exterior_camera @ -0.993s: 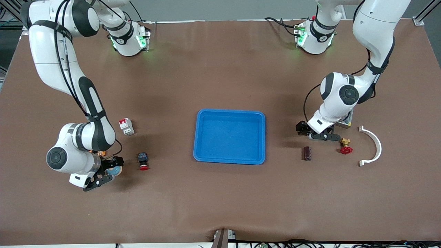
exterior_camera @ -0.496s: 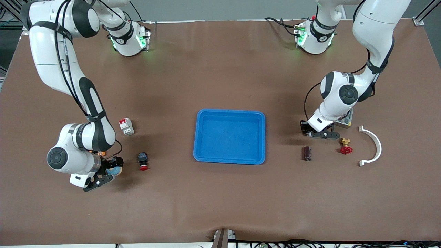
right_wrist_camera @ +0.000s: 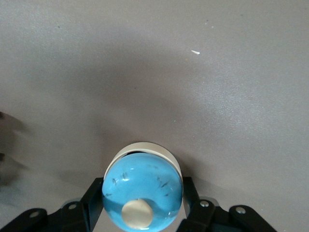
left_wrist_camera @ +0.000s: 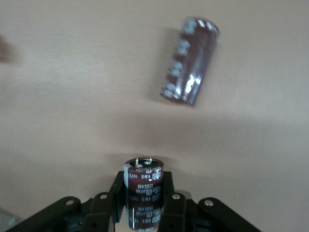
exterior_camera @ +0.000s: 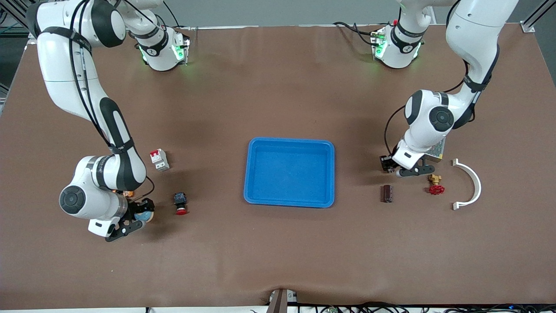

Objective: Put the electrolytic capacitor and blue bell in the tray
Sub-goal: 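Close the right gripper on the bell while the left gripper grasps the capacitor, then carry the bell and capacitor over the blue tray with both grippers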

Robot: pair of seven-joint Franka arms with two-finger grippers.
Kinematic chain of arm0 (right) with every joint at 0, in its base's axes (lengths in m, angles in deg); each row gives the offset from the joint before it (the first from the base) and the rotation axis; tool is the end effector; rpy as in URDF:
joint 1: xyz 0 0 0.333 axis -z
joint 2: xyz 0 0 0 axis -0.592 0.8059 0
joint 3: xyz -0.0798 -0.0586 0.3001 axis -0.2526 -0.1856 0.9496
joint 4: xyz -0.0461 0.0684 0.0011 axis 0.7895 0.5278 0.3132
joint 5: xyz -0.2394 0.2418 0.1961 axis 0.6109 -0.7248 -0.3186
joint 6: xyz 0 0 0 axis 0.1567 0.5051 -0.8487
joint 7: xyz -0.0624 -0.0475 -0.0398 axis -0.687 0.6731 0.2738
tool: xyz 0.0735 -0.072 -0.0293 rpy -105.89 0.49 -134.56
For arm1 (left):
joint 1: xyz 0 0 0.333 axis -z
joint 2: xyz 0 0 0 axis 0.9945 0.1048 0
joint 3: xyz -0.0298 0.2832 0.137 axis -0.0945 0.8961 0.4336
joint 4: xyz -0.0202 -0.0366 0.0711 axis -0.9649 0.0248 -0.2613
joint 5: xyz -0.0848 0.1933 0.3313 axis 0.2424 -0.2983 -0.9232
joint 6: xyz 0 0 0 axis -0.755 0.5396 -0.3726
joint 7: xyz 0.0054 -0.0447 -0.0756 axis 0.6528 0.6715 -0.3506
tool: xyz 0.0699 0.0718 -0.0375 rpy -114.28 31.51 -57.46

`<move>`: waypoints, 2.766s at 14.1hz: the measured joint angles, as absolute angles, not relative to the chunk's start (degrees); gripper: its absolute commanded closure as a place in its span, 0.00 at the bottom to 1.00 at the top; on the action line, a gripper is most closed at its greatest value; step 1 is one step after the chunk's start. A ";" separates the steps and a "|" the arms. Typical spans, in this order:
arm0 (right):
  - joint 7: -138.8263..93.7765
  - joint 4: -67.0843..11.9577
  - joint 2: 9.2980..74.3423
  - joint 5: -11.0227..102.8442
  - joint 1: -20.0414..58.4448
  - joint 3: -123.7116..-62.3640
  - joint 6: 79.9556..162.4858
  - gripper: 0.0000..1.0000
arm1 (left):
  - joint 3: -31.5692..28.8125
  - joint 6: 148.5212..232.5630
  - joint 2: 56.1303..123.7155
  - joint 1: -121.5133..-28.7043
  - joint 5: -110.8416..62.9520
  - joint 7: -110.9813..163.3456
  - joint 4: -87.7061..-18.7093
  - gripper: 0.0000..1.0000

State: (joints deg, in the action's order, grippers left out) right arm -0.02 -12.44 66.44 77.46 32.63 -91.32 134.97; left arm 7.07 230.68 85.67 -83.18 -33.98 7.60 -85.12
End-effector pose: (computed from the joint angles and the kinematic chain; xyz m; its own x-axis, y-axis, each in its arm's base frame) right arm 0.7147 0.0097 0.1776 0.9045 0.4254 -0.0300 0.4242 -0.9047 -0.0402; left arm 0.5275 -0.1017 0.1960 0.9673 0.2486 0.0491 0.2442 -0.9662 0.0822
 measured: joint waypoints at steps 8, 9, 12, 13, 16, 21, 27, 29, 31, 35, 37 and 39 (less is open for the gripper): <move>-1.25 -8.97 66.33 73.80 32.29 -91.20 130.44 0.46 | 5.97 198.62 81.95 -76.80 -34.07 -27.68 -64.46 1.00; -3.09 -7.29 66.23 73.56 32.21 -91.17 127.11 0.46 | 5.93 198.02 81.95 -75.97 -34.07 -30.98 -63.64 1.00; -12.00 -3.11 65.30 73.30 31.22 -90.74 119.09 0.46 | 5.81 197.74 81.98 -74.22 -34.07 -39.09 -63.02 1.00; -15.32 -2.56 64.79 73.19 30.30 -90.63 118.20 0.46 | 5.74 197.74 81.98 -74.16 -34.07 -41.56 -63.01 1.00; -25.97 -1.99 62.97 73.03 26.24 -90.25 115.21 0.45 | 4.67 197.73 82.09 -74.17 -34.07 -49.12 -63.00 1.00; -44.80 -1.96 61.16 72.97 19.91 -87.02 113.89 0.45 | 1.44 198.63 82.59 -74.09 -33.78 -59.75 -62.94 1.00; -61.58 -2.14 61.09 72.97 11.12 -85.97 117.04 0.45 | 0.42 207.47 84.78 -70.21 -32.75 -79.44 -62.95 1.00; -65.71 -2.25 61.10 72.98 8.46 -85.97 117.36 0.45 | 0.40 208.97 85.80 -68.25 -32.76 -83.21 -62.97 1.00; -68.04 -2.70 61.11 73.00 6.61 -86.00 117.50 0.45 | 0.41 210.13 86.83 -66.80 -33.52 -86.27 -63.02 1.00; -70.52 -6.15 61.13 73.00 4.44 -86.00 121.39 0.45 | 0.40 212.17 90.22 -64.10 -39.63 -94.48 -63.18 1.00; -72.50 -8.87 61.19 73.00 2.63 -86.00 125.84 0.45 | 0.40 213.37 92.06 -62.80 -42.24 -97.72 -63.20 1.00; -73.91 -11.26 61.22 73.01 0.96 -86.01 129.54 0.45 | 0.40 214.40 93.37 -61.80 -43.80 -99.78 -63.20 1.00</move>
